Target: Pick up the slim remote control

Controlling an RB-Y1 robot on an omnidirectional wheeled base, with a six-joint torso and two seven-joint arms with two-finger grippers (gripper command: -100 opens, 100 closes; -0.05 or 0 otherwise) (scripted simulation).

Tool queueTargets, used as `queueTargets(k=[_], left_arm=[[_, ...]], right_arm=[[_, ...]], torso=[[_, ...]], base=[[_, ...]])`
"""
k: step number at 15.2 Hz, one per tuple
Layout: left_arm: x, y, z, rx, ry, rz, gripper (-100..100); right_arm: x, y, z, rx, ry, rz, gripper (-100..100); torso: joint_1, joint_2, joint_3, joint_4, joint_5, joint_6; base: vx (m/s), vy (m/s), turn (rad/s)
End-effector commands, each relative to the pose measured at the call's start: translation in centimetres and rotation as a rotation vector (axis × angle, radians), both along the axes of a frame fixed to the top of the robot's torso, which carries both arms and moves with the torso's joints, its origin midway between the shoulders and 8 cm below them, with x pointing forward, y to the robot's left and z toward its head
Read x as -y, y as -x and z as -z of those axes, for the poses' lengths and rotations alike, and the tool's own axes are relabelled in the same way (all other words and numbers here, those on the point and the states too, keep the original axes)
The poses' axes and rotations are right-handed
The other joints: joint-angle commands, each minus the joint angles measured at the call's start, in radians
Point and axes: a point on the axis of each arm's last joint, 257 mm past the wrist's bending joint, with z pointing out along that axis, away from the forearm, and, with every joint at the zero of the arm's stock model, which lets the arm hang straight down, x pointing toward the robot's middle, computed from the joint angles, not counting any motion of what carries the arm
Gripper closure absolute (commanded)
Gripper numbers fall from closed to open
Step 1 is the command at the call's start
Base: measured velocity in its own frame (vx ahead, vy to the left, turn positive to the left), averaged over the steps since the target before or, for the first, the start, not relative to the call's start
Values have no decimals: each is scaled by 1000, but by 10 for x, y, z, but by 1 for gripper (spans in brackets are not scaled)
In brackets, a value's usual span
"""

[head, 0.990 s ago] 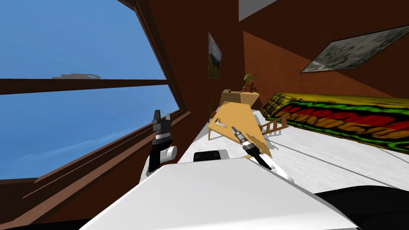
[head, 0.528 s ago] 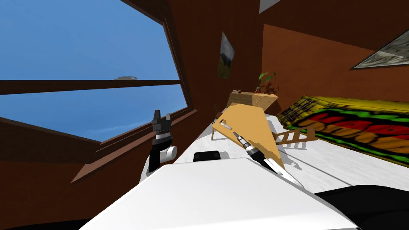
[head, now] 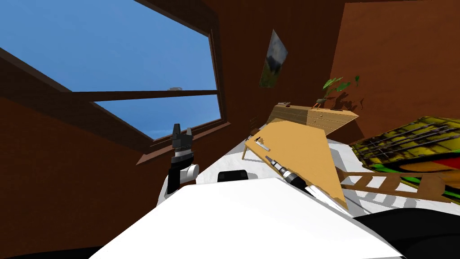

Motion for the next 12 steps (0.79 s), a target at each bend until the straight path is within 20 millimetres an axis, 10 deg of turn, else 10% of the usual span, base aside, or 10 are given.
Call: queueTargets(k=[1, 12], left_arm=[[0, 0, 0, 0, 0, 0, 0], [0, 0, 0, 0, 0, 0, 0]], right_arm=[[9, 15, 13, -40, 14, 8, -100], [70, 117, 84, -330, 175, -25, -100]], torso=[[0, 0, 0, 0, 0, 0], [1, -2, -1, 0, 0, 1]], base=[[-4, -22, 272], [8, -19, 326]])
